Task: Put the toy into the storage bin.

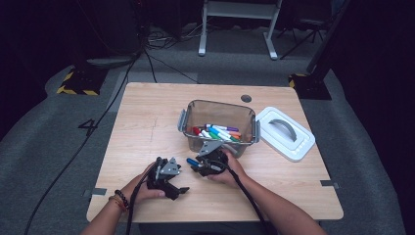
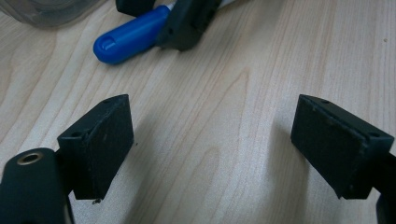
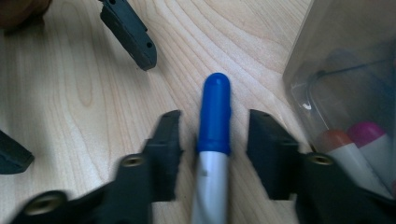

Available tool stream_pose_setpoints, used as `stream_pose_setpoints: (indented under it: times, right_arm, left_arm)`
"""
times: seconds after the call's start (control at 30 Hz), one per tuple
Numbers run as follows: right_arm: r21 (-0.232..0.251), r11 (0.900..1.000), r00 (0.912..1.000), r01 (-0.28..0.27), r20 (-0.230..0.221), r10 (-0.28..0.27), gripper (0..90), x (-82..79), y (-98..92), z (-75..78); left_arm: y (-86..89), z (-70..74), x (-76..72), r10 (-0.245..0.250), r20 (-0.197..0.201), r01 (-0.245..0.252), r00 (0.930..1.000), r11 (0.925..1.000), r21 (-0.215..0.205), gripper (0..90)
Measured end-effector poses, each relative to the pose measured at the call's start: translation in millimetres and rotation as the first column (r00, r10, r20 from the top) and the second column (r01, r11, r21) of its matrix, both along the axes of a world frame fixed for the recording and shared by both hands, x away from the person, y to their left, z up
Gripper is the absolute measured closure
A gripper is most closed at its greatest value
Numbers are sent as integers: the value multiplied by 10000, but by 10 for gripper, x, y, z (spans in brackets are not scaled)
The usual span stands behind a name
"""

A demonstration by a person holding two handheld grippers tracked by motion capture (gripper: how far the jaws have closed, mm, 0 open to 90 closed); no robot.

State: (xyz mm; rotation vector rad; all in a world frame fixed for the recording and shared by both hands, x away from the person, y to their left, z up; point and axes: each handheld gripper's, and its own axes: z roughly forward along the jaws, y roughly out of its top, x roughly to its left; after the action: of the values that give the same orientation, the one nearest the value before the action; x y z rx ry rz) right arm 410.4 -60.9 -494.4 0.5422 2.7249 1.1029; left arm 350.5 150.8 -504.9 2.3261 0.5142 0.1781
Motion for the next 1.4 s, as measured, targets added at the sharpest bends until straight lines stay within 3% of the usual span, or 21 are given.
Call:
stream_pose_setpoints:
  times: [0.1, 0.23, 0.47, 0.5, 0.6, 0.63, 0.67, 0.83, 0.9, 0.97, 1.0, 1.17, 1.4]
  right_arm:
    - [-102, 9998, 9999, -146, -49, 146, 743, -8, -20, 18]
    - [-255, 9988, 9991, -429, -17, 429, 746, -47, -56, 31]
    - [353, 9950, 9954, -930, 245, 921, 747, -219, -337, 267]
    - [658, 9925, 9945, -1030, 284, 1013, 747, -279, -459, 407]
    - [1115, 9885, 9942, -1020, 464, 973, 747, -346, -627, 602]
    - [1115, 9885, 9942, -1020, 464, 973, 747, -346, -627, 602]
    - [1479, 9846, 9942, -935, 668, 843, 747, -396, -764, 765]
    - [1826, 9796, 9920, -834, 1087, 642, 747, -477, -965, 1027]
    - [1933, 9786, 9882, -701, 1477, 416, 748, -521, -1104, 1292]
    - [1963, 9781, 9868, -698, 1573, 389, 748, -523, -1131, 1358]
    - [1995, 9781, 9813, -598, 1912, 211, 748, -512, -1187, 1549]
    - [2124, 9762, 9752, -434, 2214, -48, 747, -358, -1230, 1845]
    - [1930, 9809, 9717, -256, 2355, -210, 748, -148, -1151, 1964]
  left_arm:
    - [1, 2, 0, -6, -3, 6, 10000, 10000, 22, 135]
    - [1, 3, -1, -22, 8, 22, 10000, 10000, 37, 136]
    - [1, 2, -1, -20, 4, 20, 10000, 10000, 36, 136]
    - [1, 2, -1, -17, 4, 17, 10000, 10000, 33, 136]
    - [1, 2, 1, -18, 3, 18, 10000, 10000, 31, 135]
    - [1, 2, 1, -18, 3, 18, 10000, 10000, 31, 136]
    - [1, 2, 1, -19, 4, 19, 10000, 10000, 34, 136]
    - [1, 2, 2, -22, 3, 22, 10000, 10000, 36, 135]
    - [2, 2, 2, -26, 3, 26, 10000, 10000, 40, 135]
    - [1, 2, 2, -24, 1, 24, 10000, 10000, 37, 135]
    - [1, 2, 2, -22, 0, 22, 10000, 10000, 36, 135]
    - [1, 2, 2, -21, 1, 21, 10000, 10000, 37, 135]
    - [2, 2, 3, -23, -6, 23, 10000, 10000, 38, 135]
